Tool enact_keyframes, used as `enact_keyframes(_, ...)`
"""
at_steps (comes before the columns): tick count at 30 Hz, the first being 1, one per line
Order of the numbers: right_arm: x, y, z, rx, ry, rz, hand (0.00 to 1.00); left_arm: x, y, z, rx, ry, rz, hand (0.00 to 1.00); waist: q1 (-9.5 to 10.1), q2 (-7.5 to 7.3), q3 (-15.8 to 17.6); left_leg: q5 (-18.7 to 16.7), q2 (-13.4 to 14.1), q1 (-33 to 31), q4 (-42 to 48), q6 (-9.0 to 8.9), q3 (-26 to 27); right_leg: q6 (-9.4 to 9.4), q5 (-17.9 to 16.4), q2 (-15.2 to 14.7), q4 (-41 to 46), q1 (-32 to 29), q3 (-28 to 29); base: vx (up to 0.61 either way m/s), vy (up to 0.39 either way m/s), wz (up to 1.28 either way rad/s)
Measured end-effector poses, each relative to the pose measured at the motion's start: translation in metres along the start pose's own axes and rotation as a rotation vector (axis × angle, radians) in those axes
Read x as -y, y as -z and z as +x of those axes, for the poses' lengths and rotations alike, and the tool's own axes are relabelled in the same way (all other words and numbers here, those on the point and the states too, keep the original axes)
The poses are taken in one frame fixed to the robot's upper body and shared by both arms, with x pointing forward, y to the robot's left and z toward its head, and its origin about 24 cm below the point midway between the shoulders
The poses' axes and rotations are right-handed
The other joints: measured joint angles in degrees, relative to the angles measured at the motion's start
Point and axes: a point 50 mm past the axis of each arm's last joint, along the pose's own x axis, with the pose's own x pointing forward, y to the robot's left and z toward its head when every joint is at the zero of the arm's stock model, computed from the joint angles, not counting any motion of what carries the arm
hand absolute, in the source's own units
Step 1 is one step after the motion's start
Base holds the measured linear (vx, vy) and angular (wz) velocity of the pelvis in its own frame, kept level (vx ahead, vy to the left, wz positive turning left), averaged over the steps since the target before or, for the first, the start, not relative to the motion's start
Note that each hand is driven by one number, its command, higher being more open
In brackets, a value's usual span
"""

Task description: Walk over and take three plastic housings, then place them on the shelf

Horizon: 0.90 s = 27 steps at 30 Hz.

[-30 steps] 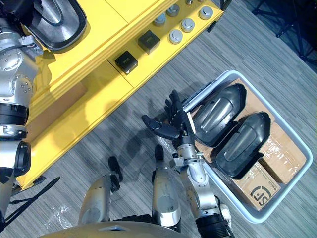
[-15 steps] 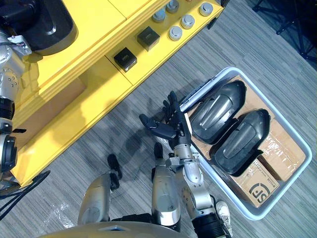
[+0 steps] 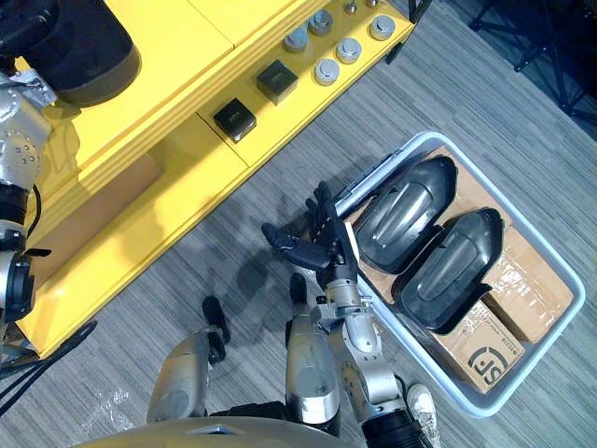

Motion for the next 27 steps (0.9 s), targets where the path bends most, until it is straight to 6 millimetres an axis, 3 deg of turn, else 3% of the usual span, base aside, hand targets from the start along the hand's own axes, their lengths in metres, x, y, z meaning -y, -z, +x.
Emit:
enact_keyframes(8,-0.004,0.006,-0.010,-0.026,-0.011,0.011,1.00,-0.002,-0.001,0.000,0.035,-0.046,0.077,1.00,-0.02,0.04,-0.13,0.18,-0.21,4.18,-2.42,-0.30,0.45,0.07,0.06,0.12,-2.14,3.96,-0.17,0.02,0.006,0.00)
enact_keyframes(15,-0.023,-0.001,-0.004,0.022,-0.127,-0.020,1.00,-0.006,-0.023,-0.005,0.168,-0.090,0.046,1.00,0.03,0.08,-0.38,0.33,-0.49,7.79,-4.22,-0.40,-0.24,0.23,0.19,0.13,-4.53,8.51,-1.38,0.02,0.010,0.04)
enact_keyframes(17,-0.033,-0.006,-0.002,0.055,-0.180,-0.011,1.00,-0.014,-0.011,-0.007,0.173,-0.135,0.100,1.00,0.13,0.28,-2.84,0.41,-0.50,8.18,-4.94,-0.54,-0.51,0.25,0.21,0.16,-5.77,9.42,-1.95,0.04,0.001,0.12)
enact_keyframes(20,-0.049,-0.018,0.002,0.121,-0.255,-0.013,1.00,-0.033,0.022,-0.010,0.095,-0.184,0.177,1.00,1.31,0.46,-6.25,0.29,-0.32,9.52,-5.46,-0.79,-1.52,0.30,0.24,0.42,-7.63,12.14,-3.45,0.06,-0.007,0.18)
enact_keyframes(25,-0.056,-0.023,0.005,0.145,-0.319,-0.026,1.00,-0.075,0.068,-0.019,-0.016,-0.269,0.196,1.00,3.71,0.57,-10.40,0.17,-0.32,10.27,-5.60,-0.97,-3.23,0.29,0.25,0.94,-8.42,14.28,-5.96,0.01,-0.014,0.16)
enact_keyframes(27,-0.057,-0.024,0.006,0.152,-0.346,-0.027,1.00,-0.090,0.077,-0.029,-0.002,-0.267,0.168,1.00,4.51,0.56,-11.29,0.17,-0.44,10.45,-5.59,-0.96,-3.85,0.27,0.24,0.86,-8.33,14.72,-7.05,-0.03,-0.004,0.19)
